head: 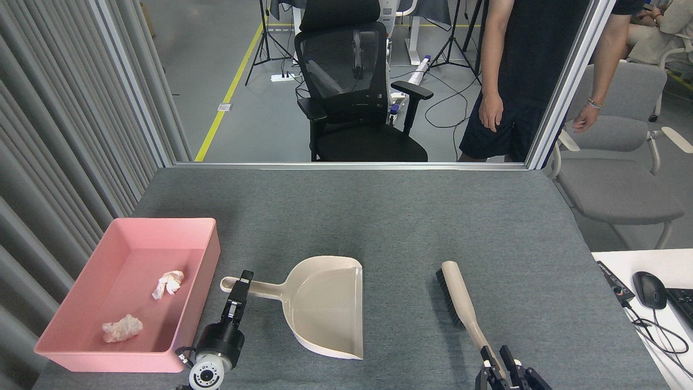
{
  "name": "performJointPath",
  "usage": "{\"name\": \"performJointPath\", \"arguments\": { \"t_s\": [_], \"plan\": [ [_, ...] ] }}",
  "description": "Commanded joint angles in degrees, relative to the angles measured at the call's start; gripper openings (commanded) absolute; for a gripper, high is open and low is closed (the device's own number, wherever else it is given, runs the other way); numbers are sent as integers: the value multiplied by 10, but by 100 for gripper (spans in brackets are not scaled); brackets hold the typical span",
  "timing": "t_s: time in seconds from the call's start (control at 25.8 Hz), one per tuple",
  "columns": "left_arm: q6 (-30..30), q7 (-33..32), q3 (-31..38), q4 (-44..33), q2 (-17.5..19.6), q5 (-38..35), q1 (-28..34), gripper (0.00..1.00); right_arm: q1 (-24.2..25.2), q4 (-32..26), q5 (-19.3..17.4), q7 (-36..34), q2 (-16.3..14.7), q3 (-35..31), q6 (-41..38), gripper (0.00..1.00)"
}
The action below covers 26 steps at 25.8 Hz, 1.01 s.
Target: Sweep and dump garbage into bin
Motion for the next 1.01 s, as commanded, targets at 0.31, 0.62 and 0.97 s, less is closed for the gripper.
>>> {"name": "performJointPath", "arguments": {
  "t_s": [0.31, 0.62, 0.97],
  "plan": [
    [83, -28, -7, -145, 1, -3, 80, 98, -8, -12, -7, 5, -4, -3, -5, 72],
    [115, -34, -33, -358, 8, -56, 203, 98, -2, -78, -9, 17, 36, 6, -15, 89],
    [153, -44, -63, -499, 15, -205, 233, 98, -90, -56, 0, 43, 81, 7, 26, 93]
  ]
}}
